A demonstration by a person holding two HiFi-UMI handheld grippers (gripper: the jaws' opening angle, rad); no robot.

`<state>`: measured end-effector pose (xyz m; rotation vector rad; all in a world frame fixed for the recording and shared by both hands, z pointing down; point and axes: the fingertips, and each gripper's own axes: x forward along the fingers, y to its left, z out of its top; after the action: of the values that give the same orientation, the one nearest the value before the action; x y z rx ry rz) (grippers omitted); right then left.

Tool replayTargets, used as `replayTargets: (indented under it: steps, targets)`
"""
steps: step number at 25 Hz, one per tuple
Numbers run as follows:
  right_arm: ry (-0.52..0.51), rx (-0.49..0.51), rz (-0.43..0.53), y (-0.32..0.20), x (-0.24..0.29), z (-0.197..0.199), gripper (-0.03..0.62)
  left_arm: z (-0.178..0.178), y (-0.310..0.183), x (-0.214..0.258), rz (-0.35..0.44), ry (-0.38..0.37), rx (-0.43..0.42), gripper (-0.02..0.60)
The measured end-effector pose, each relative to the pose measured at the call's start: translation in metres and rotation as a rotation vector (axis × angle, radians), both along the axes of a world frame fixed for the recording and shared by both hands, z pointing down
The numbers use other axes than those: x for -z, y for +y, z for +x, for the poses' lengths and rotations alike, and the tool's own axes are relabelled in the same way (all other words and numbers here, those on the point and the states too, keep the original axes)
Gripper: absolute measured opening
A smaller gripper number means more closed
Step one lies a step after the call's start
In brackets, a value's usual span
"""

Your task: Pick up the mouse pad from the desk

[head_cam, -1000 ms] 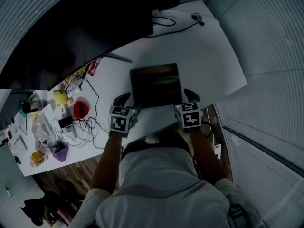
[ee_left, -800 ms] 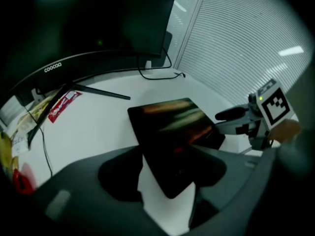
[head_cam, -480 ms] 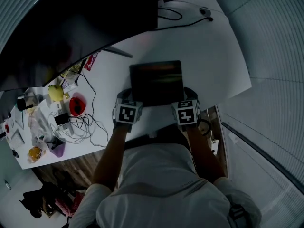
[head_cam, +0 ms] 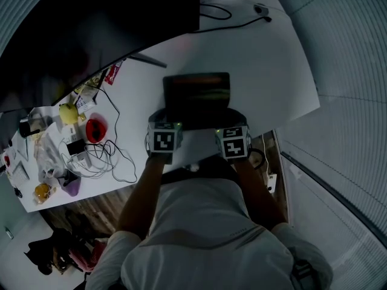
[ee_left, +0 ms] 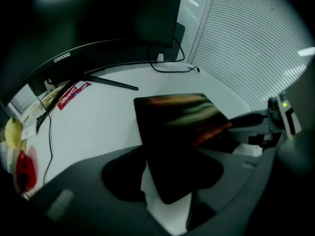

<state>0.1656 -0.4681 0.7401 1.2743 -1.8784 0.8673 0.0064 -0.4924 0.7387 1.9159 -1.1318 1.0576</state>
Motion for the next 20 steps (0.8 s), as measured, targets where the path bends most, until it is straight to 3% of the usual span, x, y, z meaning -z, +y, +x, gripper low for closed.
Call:
replayTargets:
  steps: [5,10,13,20]
  targets:
    - [-0.042,0.008,-0.001,0.007,0.001,-0.014,0.063,0.002,0.004,0.000,0.024,-0.023,-0.002,0.191]
    - [-0.071,0.007,0.029,0.009,0.008,-0.016,0.052,0.012,0.012,0.003,0.016,0.020,-0.053,0.085]
    - [-0.082,0.009,0.080,0.007,0.022,-0.018,0.052,0.018,0.018,0.014,0.010,0.089,-0.066,0.081]
    - [-0.126,-0.001,0.243,0.001,0.097,-0.027,0.051,0.012,0.006,0.097,0.196,0.215,-0.082,0.080]
